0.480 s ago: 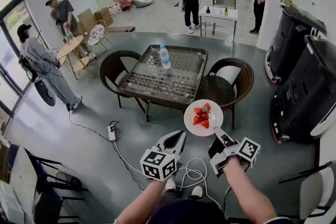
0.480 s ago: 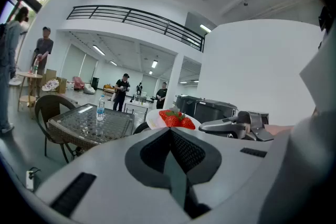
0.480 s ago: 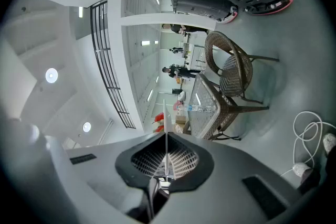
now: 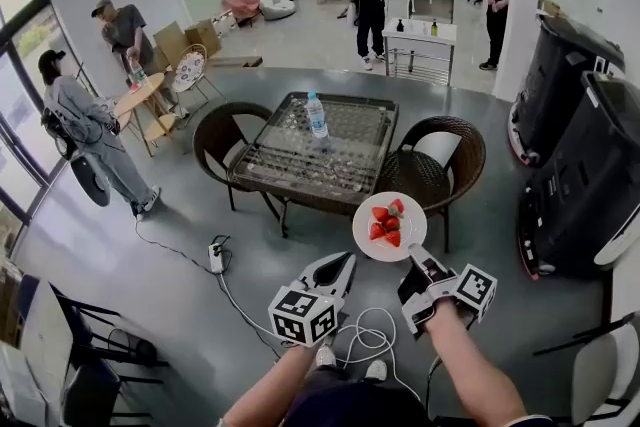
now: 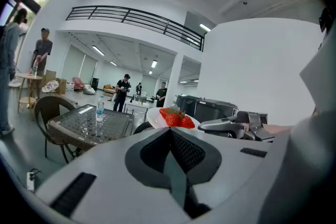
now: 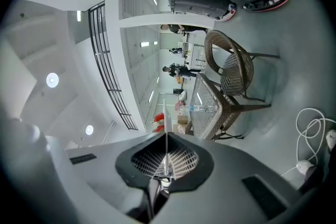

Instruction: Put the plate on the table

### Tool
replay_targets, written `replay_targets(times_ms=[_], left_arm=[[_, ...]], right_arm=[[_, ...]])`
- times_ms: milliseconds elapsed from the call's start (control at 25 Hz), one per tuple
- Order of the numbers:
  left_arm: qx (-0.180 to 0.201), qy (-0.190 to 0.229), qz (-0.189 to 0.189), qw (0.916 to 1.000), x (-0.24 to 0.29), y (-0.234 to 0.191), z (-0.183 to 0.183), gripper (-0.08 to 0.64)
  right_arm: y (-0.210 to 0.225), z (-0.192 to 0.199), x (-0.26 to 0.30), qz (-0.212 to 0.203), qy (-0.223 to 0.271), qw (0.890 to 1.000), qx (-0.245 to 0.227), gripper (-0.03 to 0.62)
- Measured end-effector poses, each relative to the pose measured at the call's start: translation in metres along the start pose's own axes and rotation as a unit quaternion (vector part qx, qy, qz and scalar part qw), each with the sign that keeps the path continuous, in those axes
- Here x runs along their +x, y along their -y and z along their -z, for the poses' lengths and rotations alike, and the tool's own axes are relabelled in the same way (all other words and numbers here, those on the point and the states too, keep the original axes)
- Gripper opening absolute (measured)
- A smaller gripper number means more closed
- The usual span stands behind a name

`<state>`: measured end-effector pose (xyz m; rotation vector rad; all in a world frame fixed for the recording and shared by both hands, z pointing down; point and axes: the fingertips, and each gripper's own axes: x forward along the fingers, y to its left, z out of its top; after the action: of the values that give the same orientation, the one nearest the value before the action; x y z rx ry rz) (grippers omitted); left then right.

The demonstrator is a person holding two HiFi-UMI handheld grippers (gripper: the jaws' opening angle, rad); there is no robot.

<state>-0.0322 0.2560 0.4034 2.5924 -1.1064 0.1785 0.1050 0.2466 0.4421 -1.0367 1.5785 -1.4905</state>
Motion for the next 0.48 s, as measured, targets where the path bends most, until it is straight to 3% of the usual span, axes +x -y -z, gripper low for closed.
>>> replay_targets(times_ms=[480], left_arm=[[-0.001,0.002,-0.011,0.9999,0.018,0.000,-0.004,0.006]], right_arm=[[0.001,-0.020,0.007,0.000,-0.013,1.000,-0.004,0.014]])
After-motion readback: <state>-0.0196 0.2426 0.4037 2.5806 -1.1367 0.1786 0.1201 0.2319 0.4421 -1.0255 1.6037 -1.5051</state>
